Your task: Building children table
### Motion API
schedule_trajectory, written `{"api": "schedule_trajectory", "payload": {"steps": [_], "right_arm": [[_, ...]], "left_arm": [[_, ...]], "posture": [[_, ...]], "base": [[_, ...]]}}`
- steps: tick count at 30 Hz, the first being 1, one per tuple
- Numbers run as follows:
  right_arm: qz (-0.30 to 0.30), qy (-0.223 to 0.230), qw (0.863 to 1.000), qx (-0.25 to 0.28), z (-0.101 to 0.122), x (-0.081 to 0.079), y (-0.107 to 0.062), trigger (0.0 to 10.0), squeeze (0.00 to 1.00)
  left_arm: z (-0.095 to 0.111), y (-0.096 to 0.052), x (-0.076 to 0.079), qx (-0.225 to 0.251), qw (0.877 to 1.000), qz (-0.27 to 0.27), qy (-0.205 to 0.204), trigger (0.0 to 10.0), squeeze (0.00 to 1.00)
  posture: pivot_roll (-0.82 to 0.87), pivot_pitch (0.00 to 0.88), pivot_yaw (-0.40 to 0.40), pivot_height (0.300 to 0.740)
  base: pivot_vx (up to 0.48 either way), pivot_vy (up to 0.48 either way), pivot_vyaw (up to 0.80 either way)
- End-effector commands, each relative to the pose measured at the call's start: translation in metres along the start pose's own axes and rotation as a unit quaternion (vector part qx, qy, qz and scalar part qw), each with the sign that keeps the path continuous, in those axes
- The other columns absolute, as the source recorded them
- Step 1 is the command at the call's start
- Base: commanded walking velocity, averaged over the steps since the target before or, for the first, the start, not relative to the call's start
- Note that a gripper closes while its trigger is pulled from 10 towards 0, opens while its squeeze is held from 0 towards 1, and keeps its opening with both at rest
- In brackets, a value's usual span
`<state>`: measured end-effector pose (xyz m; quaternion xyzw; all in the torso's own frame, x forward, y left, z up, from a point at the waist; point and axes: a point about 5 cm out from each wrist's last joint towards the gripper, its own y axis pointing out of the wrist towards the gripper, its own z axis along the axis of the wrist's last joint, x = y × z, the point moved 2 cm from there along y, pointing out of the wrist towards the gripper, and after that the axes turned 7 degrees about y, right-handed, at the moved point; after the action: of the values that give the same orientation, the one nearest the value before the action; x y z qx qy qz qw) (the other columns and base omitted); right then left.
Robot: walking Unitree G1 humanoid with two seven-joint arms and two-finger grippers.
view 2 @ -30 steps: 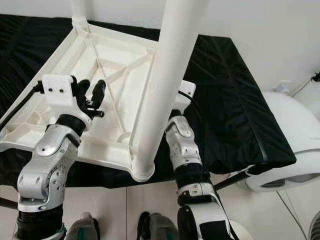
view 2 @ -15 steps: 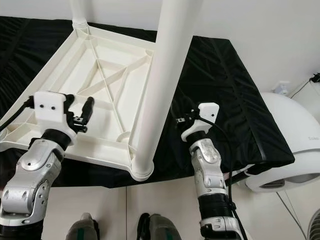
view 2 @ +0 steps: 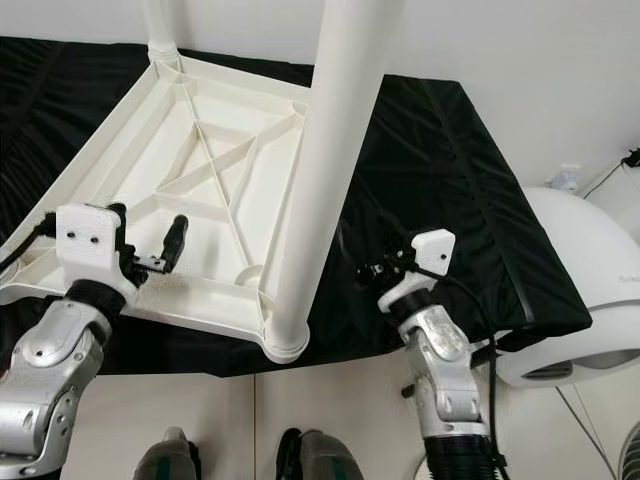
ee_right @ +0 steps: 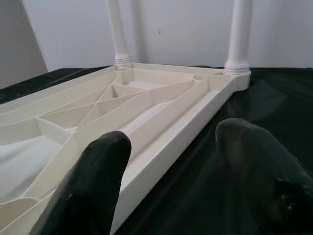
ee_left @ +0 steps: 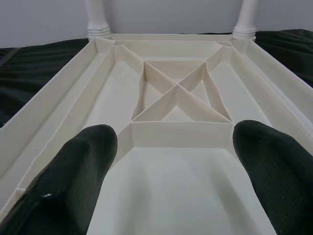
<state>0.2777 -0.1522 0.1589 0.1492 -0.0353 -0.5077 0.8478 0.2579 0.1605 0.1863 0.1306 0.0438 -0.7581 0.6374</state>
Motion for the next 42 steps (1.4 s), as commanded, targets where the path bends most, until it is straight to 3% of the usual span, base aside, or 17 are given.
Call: {"api": "schedule_trajectory", "payload": {"steps": [1, 2, 3, 4, 8, 11, 15, 17, 25, 27, 31, 36, 42], "right_arm": [[0.024, 0.005, 1.000, -0.009, 0.002, 0.001, -0.006, 10.0, 0.00], [0.050, 0.005, 0.999, -0.020, 0.004, 0.000, -0.011, 10.0, 0.00], [0.064, 0.005, 0.998, -0.030, 0.005, 0.001, -0.016, 10.0, 0.00], [0.086, 0.008, 0.995, -0.041, 0.006, 0.001, -0.020, 10.0, 0.00], [0.099, 0.011, 0.994, -0.048, 0.007, 0.001, -0.022, 10.0, 0.00], [0.165, 0.001, 0.982, -0.088, 0.005, -0.006, -0.033, 10.0, 0.00], [0.199, -0.001, 0.974, -0.106, 0.005, -0.008, -0.038, 10.0, 0.00], [0.246, 0.009, 0.961, -0.124, 0.006, -0.012, -0.042, 10.0, 0.00], [0.313, 0.019, 0.938, -0.149, 0.005, -0.023, -0.045, 10.0, 0.00], [0.355, 0.012, 0.920, -0.164, 0.004, -0.030, -0.048, 10.0, 0.00], [0.368, 0.008, 0.915, -0.167, 0.003, -0.031, -0.048, 10.0, 0.00], [0.406, 0.004, 0.897, -0.175, 0.002, -0.036, -0.044, 10.0, 0.00], [0.433, -0.003, 0.886, -0.166, 0.001, -0.044, -0.037, 10.0, 0.00]], "left_arm": [[0.002, -0.005, 0.013, 0.016, 0.995, -0.099, 0.005, 10.0, 1.00], [0.002, -0.008, 0.011, 0.015, 0.994, -0.110, 0.014, 10.0, 1.00], [0.002, -0.011, 0.010, 0.016, 0.993, -0.120, 0.017, 10.0, 0.55], [0.002, -0.013, 0.009, 0.016, 0.992, -0.128, 0.019, 10.0, 0.00], [0.002, -0.014, 0.008, 0.016, 0.991, -0.133, 0.019, 10.0, 0.00], [0.003, -0.023, 0.017, 0.014, 0.980, -0.196, 0.026, 10.0, 0.00], [0.002, -0.029, 0.021, 0.008, 0.973, -0.230, 0.029, 10.0, 0.00], [-0.001, -0.037, 0.025, -0.006, 0.962, -0.272, 0.031, 10.0, 0.00], [-0.002, -0.039, 0.025, -0.008, 0.956, -0.292, 0.038, 10.0, 0.00], [-0.002, -0.041, 0.026, -0.010, 0.952, -0.303, 0.037, 10.0, 0.00], [-0.003, -0.042, 0.027, -0.013, 0.951, -0.307, 0.036, 10.0, 0.00], [-0.002, -0.048, 0.031, -0.022, 0.938, -0.345, 0.028, 10.0, 0.00], [0.000, -0.047, 0.031, -0.019, 0.936, -0.349, 0.036, 10.0, 0.00]], "posture": [[0.08, 0.104, -0.098, 0.740], [0.08, 0.103, -0.094, 0.740], [0.08, 0.102, -0.093, 0.740], [0.08, 0.104, -0.091, 0.740], [0.08, 0.105, -0.091, 0.740], [0.08, 0.107, -0.088, 0.740], [0.08, 0.107, -0.088, 0.740], [0.09, 0.105, -0.086, 0.740], [0.09, 0.101, -0.091, 0.740], [0.09, 0.101, -0.095, 0.740], [0.09, 0.101, -0.095, 0.740], [0.10, 0.100, -0.099, 0.740], [0.11, 0.093, -0.107, 0.740]], "base": [[0.000, 0.000, 0.00], [0.000, 0.000, 0.00], [0.000, 0.000, 0.00], [0.000, 0.000, 0.00], [0.000, 0.000, 0.00], [0.000, 0.000, 0.00], [0.000, 0.000, 0.00], [0.000, 0.000, 0.00], [0.000, 0.000, 0.00], [0.000, 0.000, 0.00], [0.000, 0.000, 0.00], [0.000, 0.000, 0.00], [0.000, 0.000, 0.00]]}}
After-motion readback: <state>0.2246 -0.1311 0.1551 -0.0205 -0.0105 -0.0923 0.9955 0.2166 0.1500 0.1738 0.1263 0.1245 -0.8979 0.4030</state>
